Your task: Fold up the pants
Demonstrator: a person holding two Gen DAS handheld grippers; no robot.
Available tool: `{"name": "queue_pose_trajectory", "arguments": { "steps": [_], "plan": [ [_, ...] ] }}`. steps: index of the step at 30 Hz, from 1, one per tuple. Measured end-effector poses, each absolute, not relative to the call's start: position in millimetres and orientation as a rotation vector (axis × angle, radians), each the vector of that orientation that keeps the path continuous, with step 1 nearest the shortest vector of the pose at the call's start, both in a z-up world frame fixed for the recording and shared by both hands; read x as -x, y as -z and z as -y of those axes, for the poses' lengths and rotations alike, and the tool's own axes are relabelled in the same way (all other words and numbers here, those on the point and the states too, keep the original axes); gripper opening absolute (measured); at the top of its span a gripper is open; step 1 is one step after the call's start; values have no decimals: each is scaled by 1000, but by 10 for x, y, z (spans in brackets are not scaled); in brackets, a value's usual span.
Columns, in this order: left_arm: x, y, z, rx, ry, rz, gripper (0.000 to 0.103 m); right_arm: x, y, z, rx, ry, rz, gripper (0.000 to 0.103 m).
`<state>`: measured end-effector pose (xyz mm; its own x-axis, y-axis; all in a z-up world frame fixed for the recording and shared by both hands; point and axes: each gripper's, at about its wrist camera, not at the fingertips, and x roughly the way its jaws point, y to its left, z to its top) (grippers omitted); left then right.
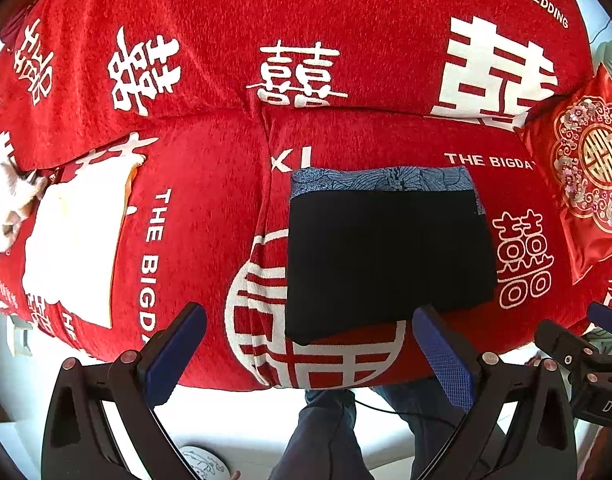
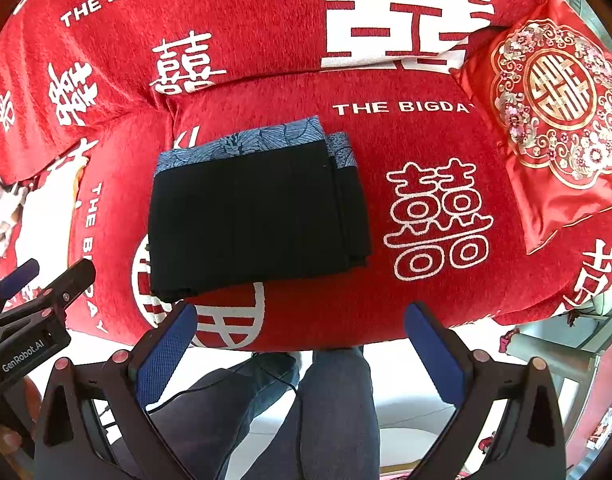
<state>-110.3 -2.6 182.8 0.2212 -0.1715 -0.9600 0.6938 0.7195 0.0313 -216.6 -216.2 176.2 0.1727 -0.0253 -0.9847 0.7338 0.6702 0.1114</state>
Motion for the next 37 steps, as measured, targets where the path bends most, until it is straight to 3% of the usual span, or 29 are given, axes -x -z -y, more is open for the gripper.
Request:
{"name": "queue_pose_trajectory", "arguments": {
  "steps": [37],
  "plan": [
    [1106, -1856, 24, -523, 684, -1188, 103, 2184, -1780, 2112, -681, 610, -1293, 103]
  ]
}}
